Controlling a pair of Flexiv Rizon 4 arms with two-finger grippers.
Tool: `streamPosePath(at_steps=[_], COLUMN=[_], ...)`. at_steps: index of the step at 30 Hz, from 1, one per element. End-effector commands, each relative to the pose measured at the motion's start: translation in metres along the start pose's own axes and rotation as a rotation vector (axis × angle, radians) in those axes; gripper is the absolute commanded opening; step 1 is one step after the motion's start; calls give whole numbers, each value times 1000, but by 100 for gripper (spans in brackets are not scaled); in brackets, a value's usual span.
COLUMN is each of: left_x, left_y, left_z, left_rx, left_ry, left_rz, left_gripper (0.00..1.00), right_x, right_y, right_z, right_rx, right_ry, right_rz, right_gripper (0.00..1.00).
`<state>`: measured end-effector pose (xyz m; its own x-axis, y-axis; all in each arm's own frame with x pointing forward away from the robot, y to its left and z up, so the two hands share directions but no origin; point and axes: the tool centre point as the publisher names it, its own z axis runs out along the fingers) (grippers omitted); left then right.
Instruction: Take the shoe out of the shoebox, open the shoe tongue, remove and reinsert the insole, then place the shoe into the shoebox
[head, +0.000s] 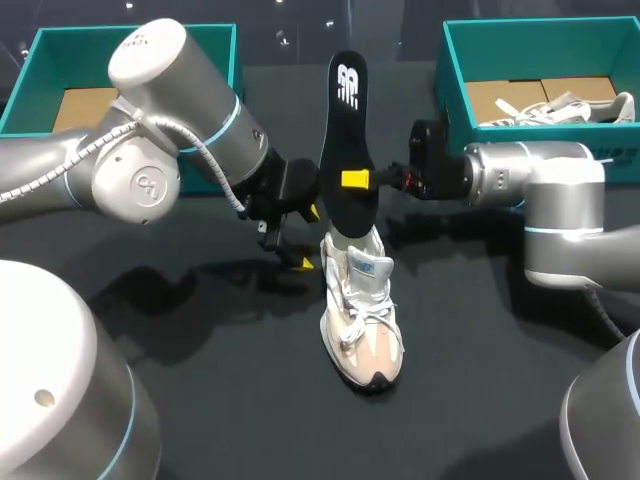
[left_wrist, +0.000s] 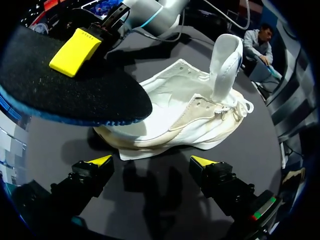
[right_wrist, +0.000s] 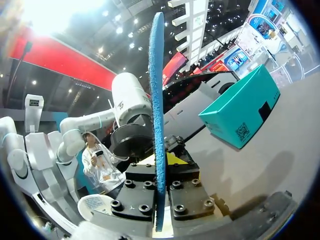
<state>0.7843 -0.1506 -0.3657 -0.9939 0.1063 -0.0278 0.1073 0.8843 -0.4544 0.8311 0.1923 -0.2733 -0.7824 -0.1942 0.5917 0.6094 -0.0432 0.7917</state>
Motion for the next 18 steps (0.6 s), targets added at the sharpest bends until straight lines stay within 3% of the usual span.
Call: streamPosePath(at_steps=[1,18], left_x=[1,-4], left_y=[-1,-9], left_z=[2,7], left_rx=[3,23], left_ry=[1,18], left_rz=[-2,26], left_gripper=[100,100], right_x=[-2,-6], right_y=[-3,-12], right_z=[0,-3], right_rx=[4,5], right_ry=[7,15], right_rz=[-1,-17], right_gripper=[0,0])
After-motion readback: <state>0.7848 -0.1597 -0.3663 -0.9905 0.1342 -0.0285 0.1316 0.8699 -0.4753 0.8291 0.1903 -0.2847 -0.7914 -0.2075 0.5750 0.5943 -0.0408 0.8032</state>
